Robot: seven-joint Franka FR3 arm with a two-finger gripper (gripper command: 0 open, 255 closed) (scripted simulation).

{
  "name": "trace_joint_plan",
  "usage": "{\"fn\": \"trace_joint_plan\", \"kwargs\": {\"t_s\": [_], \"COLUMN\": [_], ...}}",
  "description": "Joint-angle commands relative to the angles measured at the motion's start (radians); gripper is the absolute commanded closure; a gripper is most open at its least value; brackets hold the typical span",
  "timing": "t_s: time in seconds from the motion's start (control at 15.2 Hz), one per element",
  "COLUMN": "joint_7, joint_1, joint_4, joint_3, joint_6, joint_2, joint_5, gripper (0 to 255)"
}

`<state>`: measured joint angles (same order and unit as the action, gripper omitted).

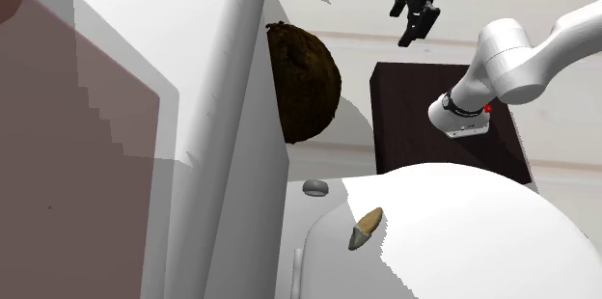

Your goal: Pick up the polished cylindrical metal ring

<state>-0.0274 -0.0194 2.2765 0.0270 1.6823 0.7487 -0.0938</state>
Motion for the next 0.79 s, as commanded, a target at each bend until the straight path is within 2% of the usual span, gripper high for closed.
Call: {"fn": "trace_joint_plan", "kwargs": {"t_s": [0.0,0.4,0.73], "joint_7": [0.0,0.162,0.298], "joint_1": [0.0,-0.02,-0.028], "joint_4": [0.0,-0.084,-0.19], "joint_3": [0.0,0.129,0.231], "joint_6": [0.0,0.044,0.074], "joint_2": [0.0,-0.131,-0.268], "joint_5": [0.0,-0.049,-0.061], "gripper": [0,0,0]}}
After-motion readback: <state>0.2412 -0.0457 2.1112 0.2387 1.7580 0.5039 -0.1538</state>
